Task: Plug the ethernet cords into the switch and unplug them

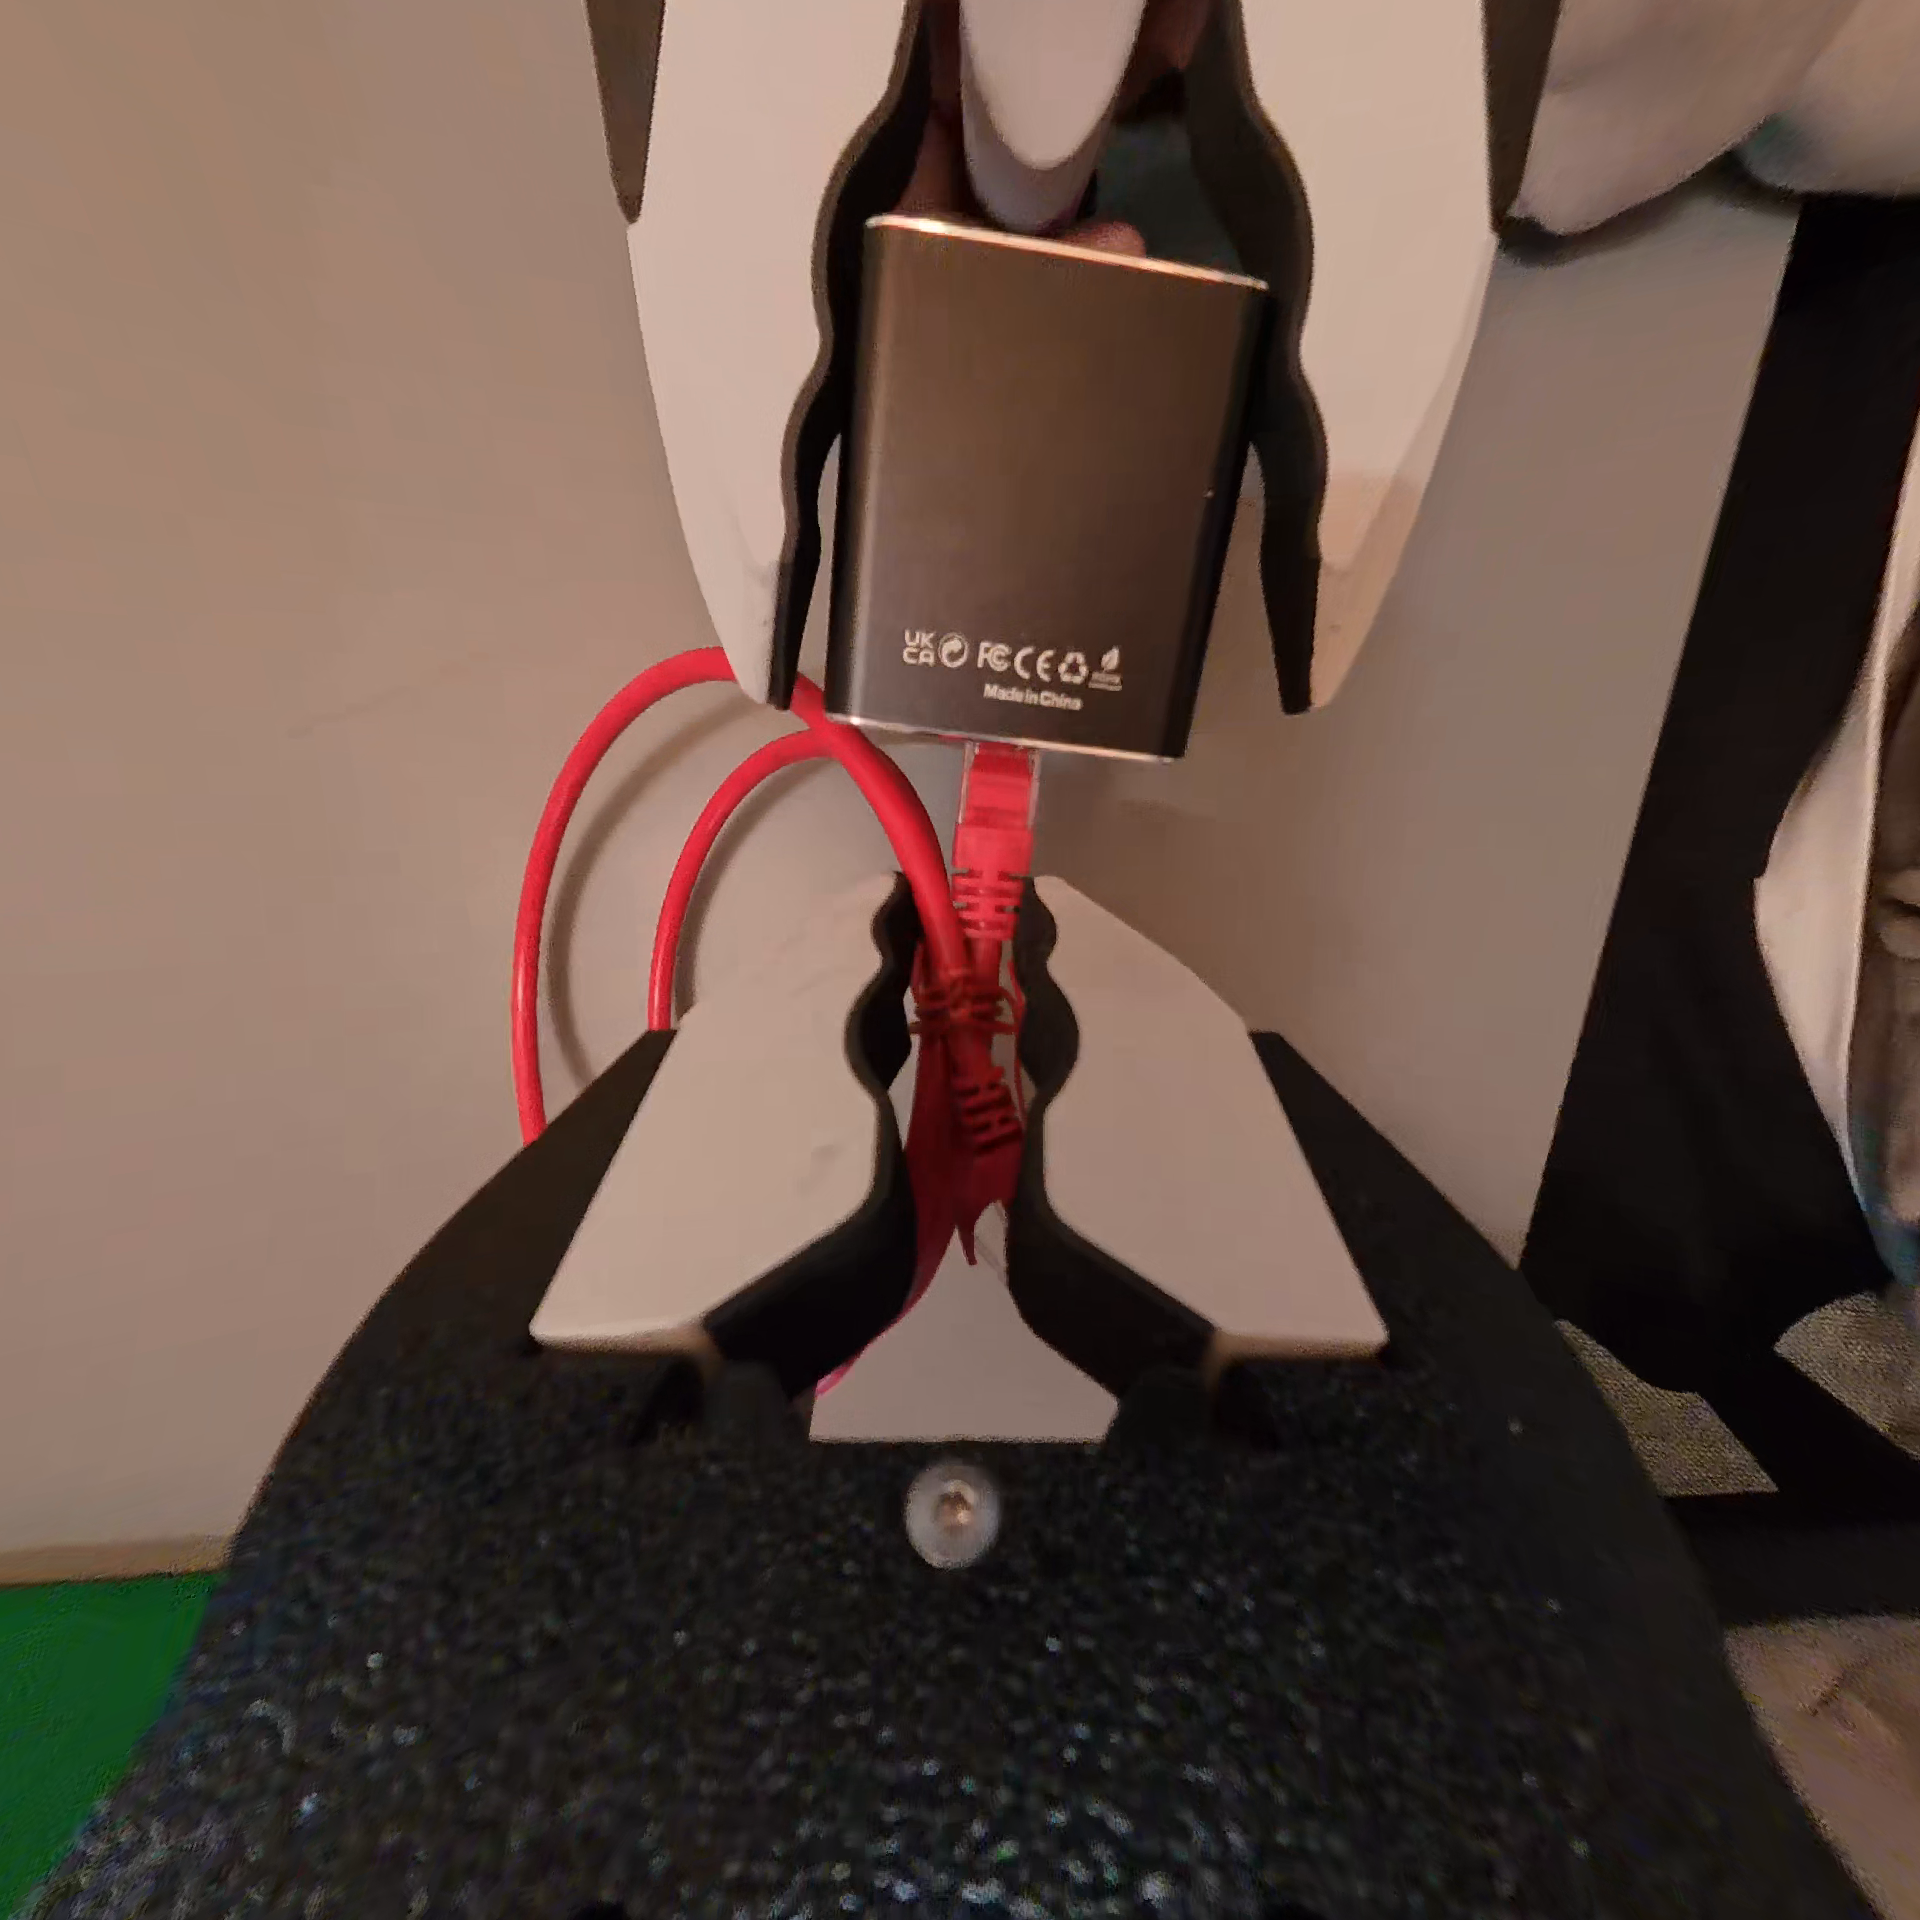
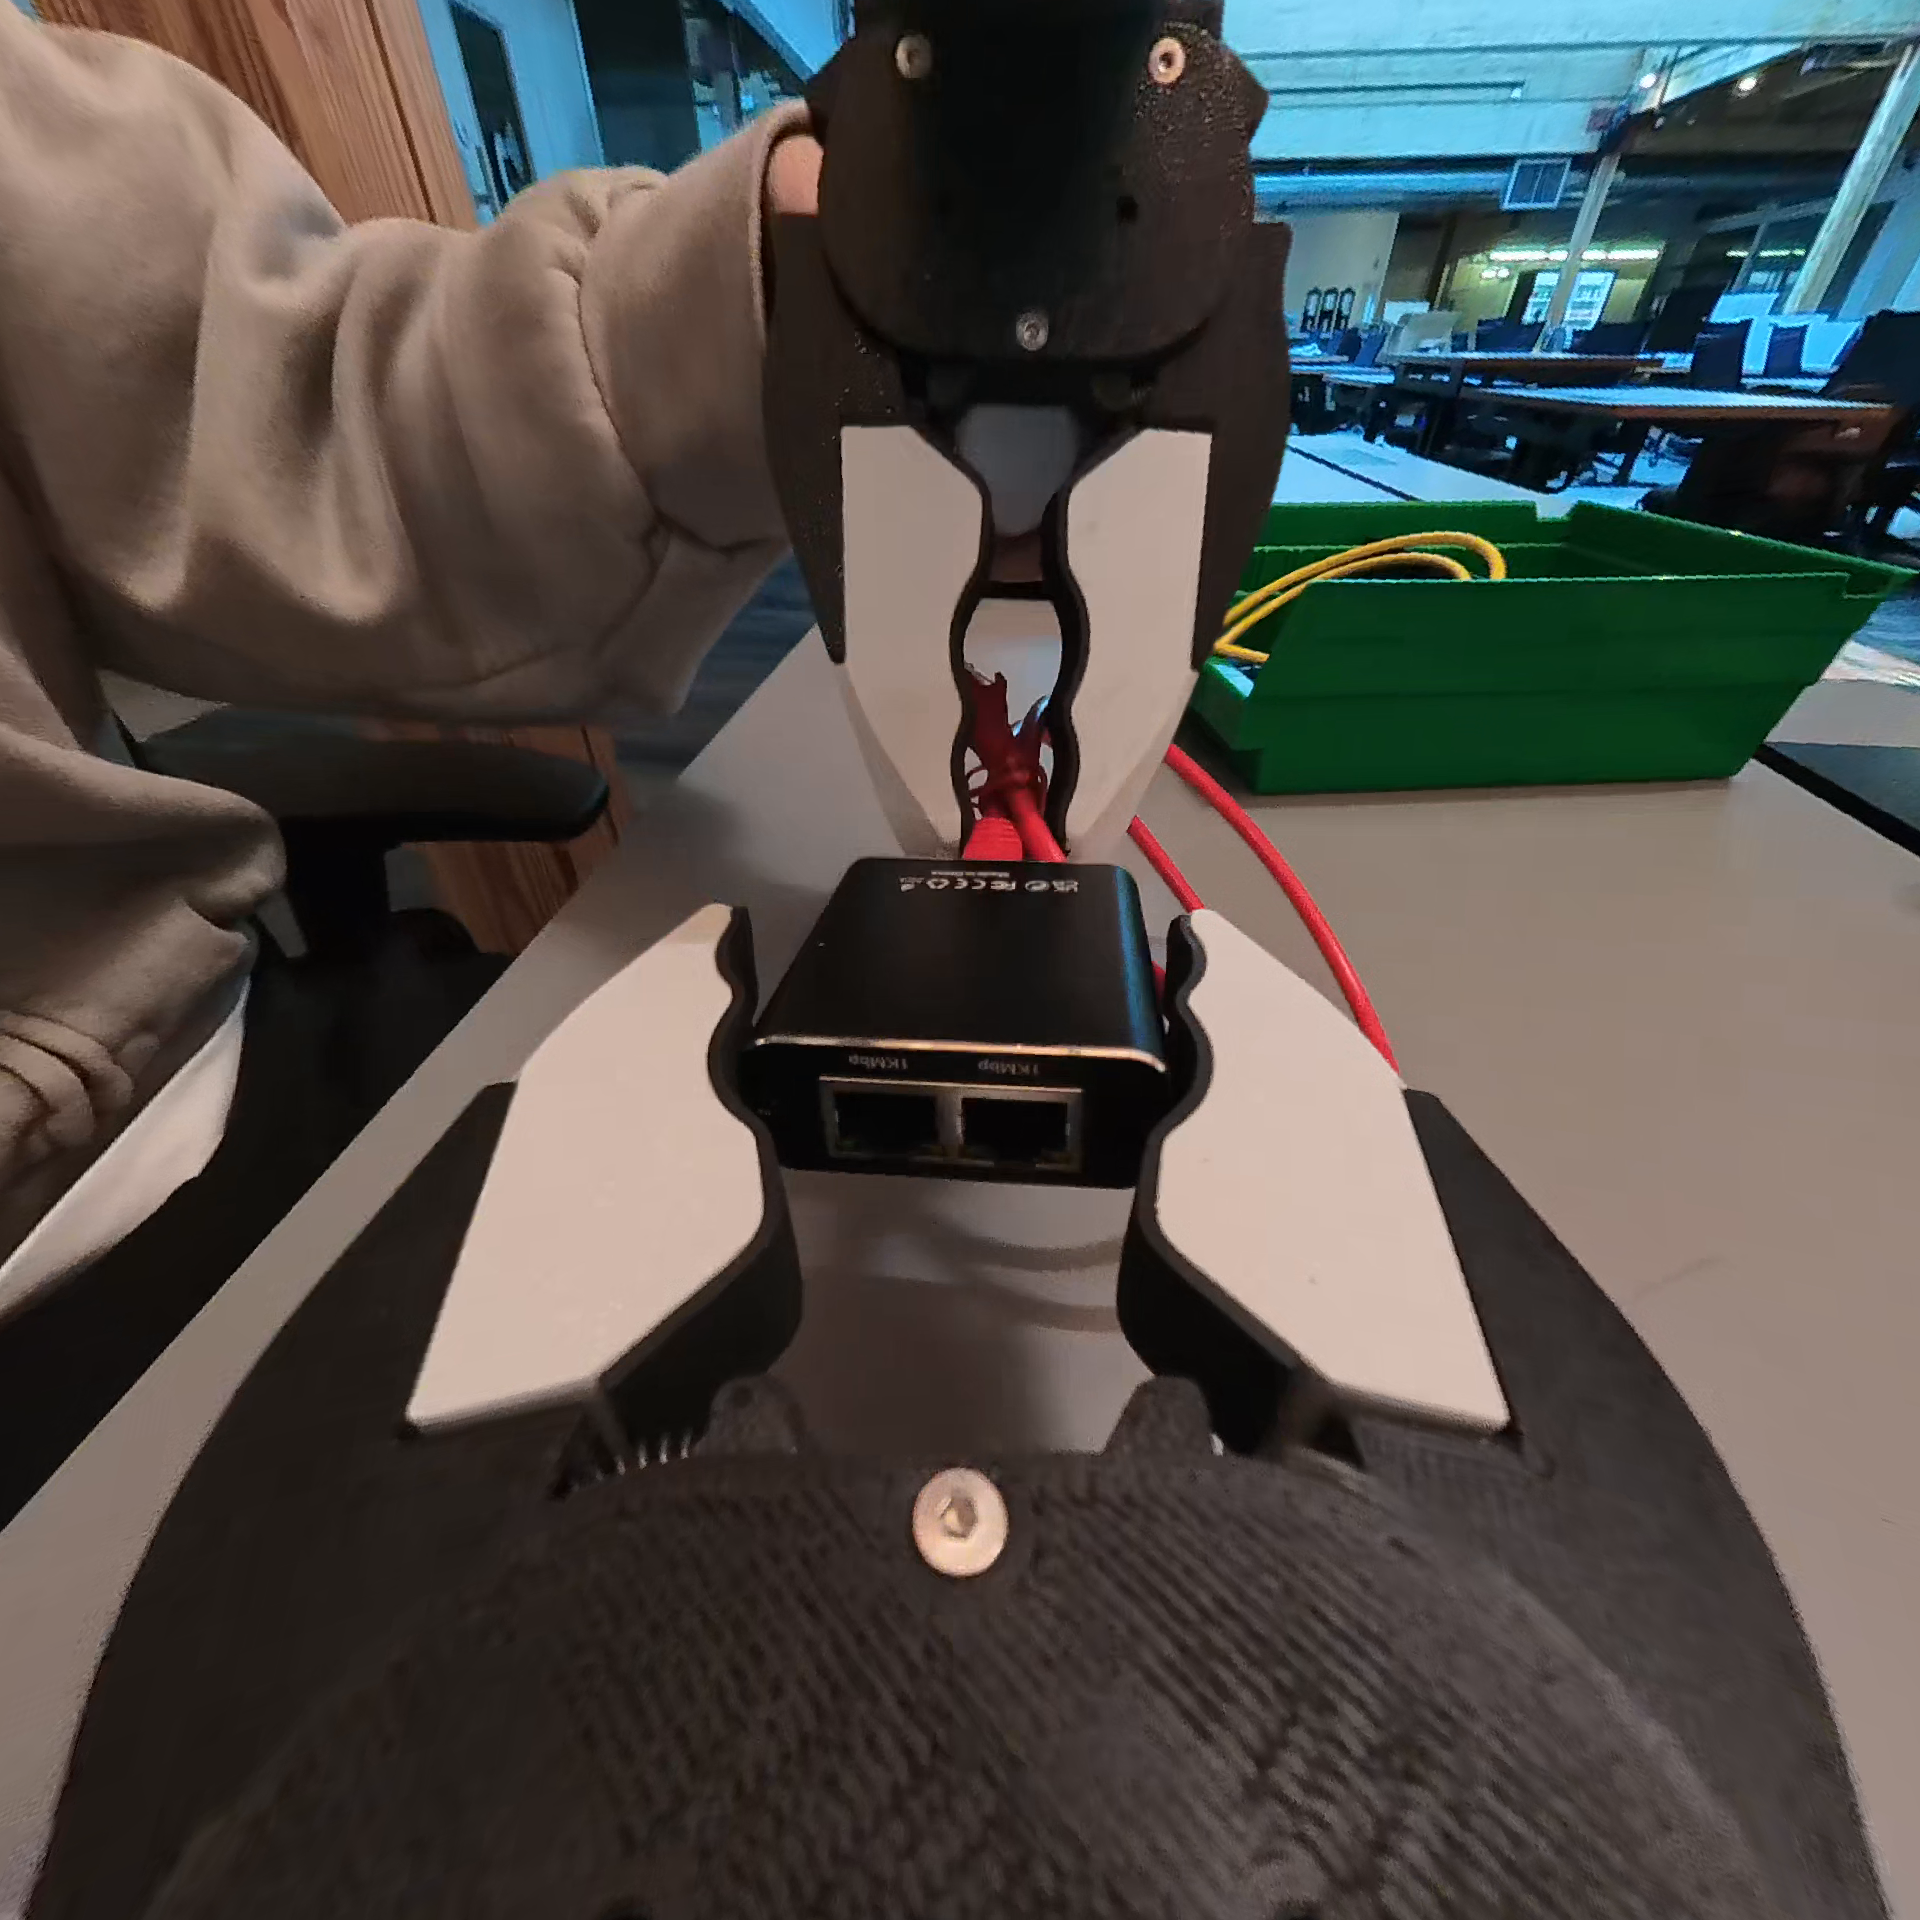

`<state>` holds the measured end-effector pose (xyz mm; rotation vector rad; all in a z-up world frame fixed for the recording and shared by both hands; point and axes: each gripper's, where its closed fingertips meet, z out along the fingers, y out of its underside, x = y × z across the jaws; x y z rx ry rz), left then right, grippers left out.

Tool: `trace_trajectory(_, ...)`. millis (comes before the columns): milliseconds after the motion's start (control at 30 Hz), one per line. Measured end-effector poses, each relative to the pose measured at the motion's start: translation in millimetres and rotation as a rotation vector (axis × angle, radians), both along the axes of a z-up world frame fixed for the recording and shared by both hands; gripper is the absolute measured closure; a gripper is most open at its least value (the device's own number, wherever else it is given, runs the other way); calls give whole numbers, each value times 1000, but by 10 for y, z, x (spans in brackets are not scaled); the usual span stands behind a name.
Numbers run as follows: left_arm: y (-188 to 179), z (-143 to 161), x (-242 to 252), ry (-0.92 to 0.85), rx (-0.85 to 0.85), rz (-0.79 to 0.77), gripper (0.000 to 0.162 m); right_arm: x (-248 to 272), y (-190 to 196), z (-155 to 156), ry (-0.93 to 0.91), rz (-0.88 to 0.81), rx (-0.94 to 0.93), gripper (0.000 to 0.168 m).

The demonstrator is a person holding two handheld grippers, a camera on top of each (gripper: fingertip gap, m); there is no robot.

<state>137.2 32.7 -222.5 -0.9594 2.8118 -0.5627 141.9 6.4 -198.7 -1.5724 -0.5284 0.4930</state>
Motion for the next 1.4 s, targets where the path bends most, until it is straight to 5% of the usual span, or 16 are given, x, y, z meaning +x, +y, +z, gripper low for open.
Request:
trace_trajectory(500, 69, 29, 73, -42, 22, 2, 145, 71, 110, -88, -65, -110, -41, 90)
trace_trajectory(733, -65, 222, 170, -243, -314, 10, 145, 128, 26, 112, 102, -78, 44, 91)
trace_trajectory(1400, -72, 274, 135, -307, -498, 50, 144, 111, 14, 120, 101, -57, 53, 91)
